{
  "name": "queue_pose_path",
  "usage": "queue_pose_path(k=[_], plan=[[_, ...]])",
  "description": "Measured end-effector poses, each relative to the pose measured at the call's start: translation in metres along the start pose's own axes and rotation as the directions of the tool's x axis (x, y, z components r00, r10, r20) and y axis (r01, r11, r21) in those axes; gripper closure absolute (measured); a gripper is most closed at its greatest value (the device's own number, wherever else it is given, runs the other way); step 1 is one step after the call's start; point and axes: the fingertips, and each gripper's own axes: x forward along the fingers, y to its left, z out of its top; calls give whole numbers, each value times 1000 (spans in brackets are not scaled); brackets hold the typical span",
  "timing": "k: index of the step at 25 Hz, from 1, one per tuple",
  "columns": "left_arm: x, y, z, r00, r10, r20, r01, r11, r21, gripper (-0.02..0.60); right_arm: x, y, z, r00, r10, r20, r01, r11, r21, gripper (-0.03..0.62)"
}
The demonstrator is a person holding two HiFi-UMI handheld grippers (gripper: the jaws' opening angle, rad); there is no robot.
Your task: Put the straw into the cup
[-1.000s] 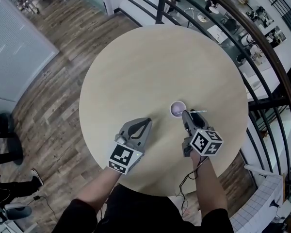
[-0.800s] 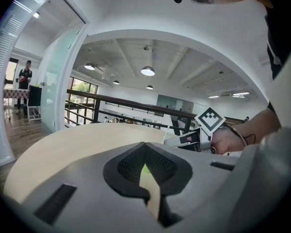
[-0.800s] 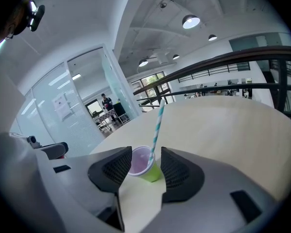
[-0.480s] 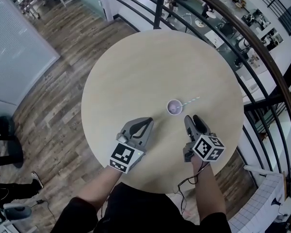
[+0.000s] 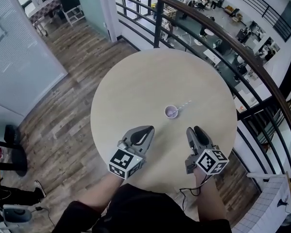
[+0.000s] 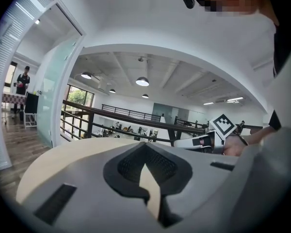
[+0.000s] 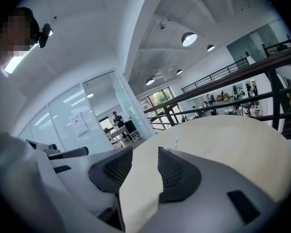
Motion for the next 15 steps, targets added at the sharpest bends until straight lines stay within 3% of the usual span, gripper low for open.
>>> queue_pose_path(k=[5,10,15], plan=[[-17,-23,32,999,-19,43,17,999,47,576,-37,34,32,994,56,97,-51,997,-53,470],[-40,-46,65,993,-48,110,45,999,28,577,-75,63,60,980,96,174,-86,994,-61,508],[-60,-53,79,989,-3,151,-12,995,100,577,-104,81,76,967,129,218,-95,983,-158,539]])
